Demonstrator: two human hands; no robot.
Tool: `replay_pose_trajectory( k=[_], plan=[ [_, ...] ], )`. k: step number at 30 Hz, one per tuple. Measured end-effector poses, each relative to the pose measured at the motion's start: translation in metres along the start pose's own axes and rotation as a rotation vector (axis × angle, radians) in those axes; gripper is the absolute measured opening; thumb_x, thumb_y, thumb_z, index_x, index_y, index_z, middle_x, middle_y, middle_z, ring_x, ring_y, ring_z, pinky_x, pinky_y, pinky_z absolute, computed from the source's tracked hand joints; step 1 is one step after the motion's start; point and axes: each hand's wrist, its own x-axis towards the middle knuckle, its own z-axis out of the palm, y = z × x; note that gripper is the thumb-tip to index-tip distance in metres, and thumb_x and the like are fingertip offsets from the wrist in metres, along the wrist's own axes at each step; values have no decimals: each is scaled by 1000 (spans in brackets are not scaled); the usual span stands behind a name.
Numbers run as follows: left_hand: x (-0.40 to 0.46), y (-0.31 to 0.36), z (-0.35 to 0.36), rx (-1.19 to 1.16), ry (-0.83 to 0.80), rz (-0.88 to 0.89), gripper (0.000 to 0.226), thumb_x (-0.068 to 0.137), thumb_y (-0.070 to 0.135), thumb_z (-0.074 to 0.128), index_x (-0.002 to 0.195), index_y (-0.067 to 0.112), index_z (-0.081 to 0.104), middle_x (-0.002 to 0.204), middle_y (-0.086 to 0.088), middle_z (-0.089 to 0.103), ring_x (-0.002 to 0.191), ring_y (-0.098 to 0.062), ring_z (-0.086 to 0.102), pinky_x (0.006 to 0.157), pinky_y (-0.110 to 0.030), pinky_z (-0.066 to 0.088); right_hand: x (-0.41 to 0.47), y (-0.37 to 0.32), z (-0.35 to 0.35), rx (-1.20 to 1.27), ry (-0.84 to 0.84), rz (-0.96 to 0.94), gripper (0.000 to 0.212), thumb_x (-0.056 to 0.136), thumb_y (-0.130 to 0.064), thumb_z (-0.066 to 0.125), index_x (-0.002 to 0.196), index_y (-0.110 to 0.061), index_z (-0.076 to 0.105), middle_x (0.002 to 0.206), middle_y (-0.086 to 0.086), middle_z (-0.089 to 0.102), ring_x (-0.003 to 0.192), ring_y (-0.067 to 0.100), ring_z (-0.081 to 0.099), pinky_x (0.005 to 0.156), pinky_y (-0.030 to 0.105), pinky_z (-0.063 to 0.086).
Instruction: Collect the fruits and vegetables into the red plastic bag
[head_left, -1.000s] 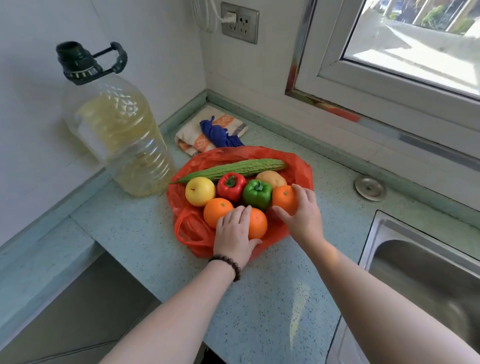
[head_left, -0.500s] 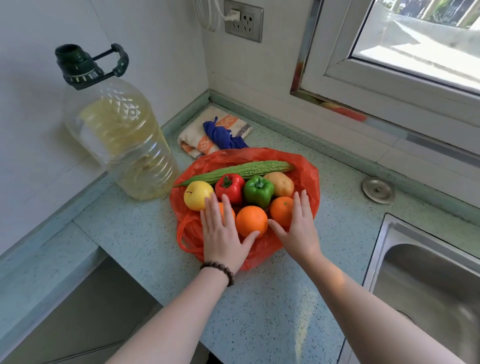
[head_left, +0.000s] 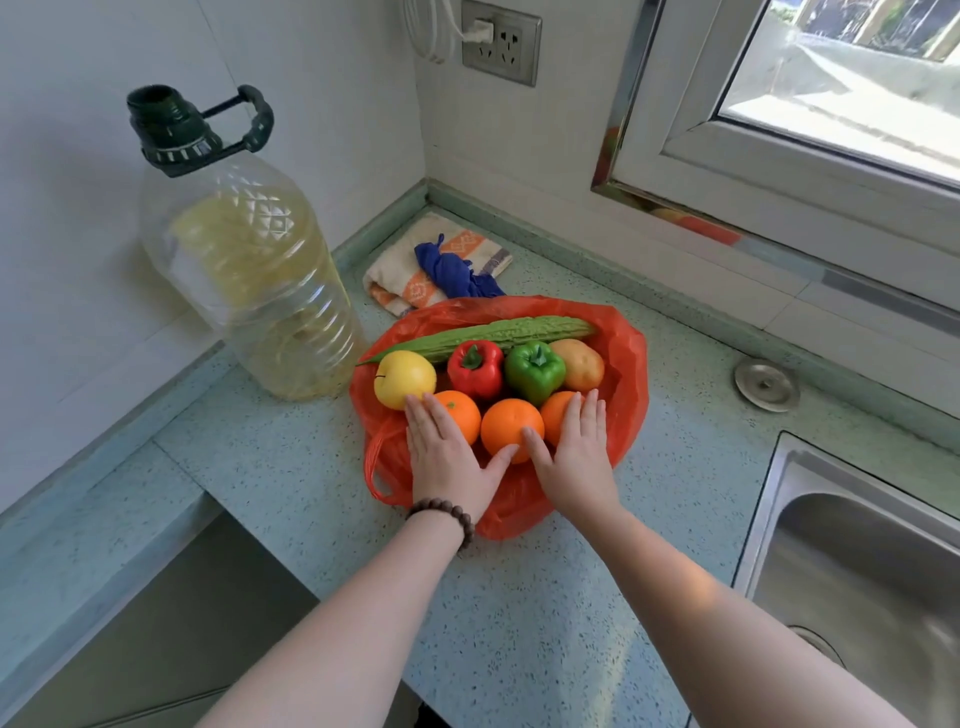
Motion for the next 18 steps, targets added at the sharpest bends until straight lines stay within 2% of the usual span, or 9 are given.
replay_pose_trajectory(
  k=[5, 9, 18],
  plan=[
    [-1, -1, -4, 28, -16, -3, 120, 74, 71, 54, 147, -3, -7, 156, -24, -8, 147, -31, -5, 121, -39, 5, 1, 0, -2, -24, -10, 14, 89, 90, -58, 42, 149, -4, 3, 158, 15, -7, 146, 27, -10, 119, 39, 0],
    [-4, -1, -11, 74, -15, 38, 107, 81, 65, 51, 148, 1, -3, 158, -21, 1, 147, -29, 2, 120, -40, 11, -1, 0, -7, -43, -5, -9, 84, 91, -55, 43, 149, -5, 7, 159, 14, -4, 147, 27, -9, 119, 39, 1],
    [-14, 5, -26, 120, -16, 139, 86, 88, 60, 41, 151, 13, 6, 159, -9, 13, 147, -25, 11, 119, -41, 15, -17, -4, -31, 33, 51, -78, 69, 92, -47, 46, 147, -12, 24, 158, 9, 16, 147, 23, 4, 119, 38, 9]
  ],
)
